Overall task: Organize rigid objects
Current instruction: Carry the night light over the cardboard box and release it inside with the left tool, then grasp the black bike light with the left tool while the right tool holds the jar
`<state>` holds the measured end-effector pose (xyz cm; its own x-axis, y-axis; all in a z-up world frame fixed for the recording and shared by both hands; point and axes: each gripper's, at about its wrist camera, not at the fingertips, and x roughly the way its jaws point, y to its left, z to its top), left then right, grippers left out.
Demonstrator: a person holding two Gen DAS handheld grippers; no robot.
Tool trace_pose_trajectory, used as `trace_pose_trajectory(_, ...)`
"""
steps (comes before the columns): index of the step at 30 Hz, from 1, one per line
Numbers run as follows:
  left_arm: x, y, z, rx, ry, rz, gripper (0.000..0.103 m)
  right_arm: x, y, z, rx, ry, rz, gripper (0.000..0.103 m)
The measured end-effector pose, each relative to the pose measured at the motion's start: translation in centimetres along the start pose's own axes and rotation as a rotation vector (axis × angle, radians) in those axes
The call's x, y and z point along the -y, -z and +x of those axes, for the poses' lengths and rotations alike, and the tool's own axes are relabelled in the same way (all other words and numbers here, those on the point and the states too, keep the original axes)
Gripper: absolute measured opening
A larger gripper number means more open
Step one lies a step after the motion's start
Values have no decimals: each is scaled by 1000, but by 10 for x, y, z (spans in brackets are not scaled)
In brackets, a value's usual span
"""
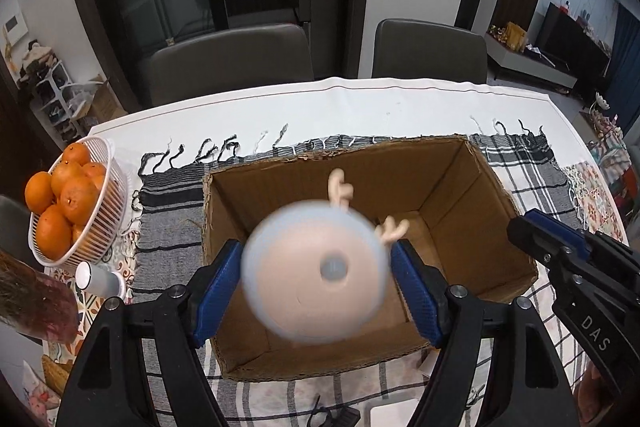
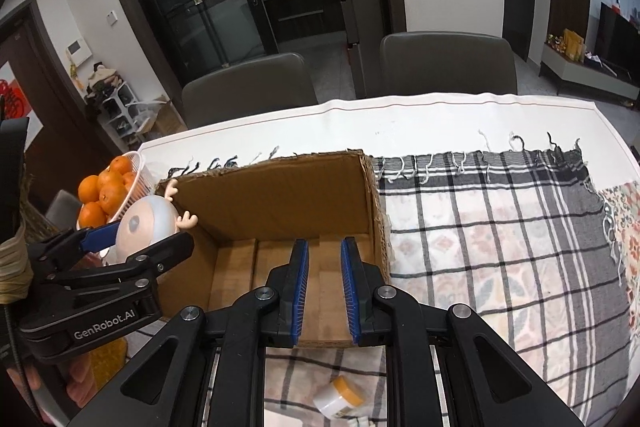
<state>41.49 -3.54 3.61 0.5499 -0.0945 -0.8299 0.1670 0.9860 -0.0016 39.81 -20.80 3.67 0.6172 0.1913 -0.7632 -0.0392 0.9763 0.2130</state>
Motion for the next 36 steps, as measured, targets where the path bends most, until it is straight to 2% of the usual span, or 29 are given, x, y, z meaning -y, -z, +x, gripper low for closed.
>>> trace_pose_trajectory(3, 0, 0, -6, 19, -10, 2, 79, 1, 2, -1, 0, -3, 3, 18)
trace_pose_trajectory(11, -5, 17, -39, 97, -23, -12, 80, -2, 8, -16, 20, -22, 6, 22)
trace_pose_trajectory(13, -7, 24, -47, 111, -10, -15, 80, -5, 11, -22, 29, -24, -1, 25)
trace_pose_trajectory(17, -9, 38, -64, 143, -17, -13, 80, -13, 21, -37, 47, -32, -23, 39)
trace_pose_trajectory(21, -9, 54, -79, 161, -20, -8, 80, -18, 31, -47, 50, -47, -32, 45)
trace_pose_trajectory(27, -10, 80, -90, 141, -22, -1, 80, -25, 48, -53, 18, -55, -69, 55)
trace_pose_trajectory(36, -11, 112, -82, 41, -33, 52, 79, -39, 70, -41, -124, -21, -188, 57)
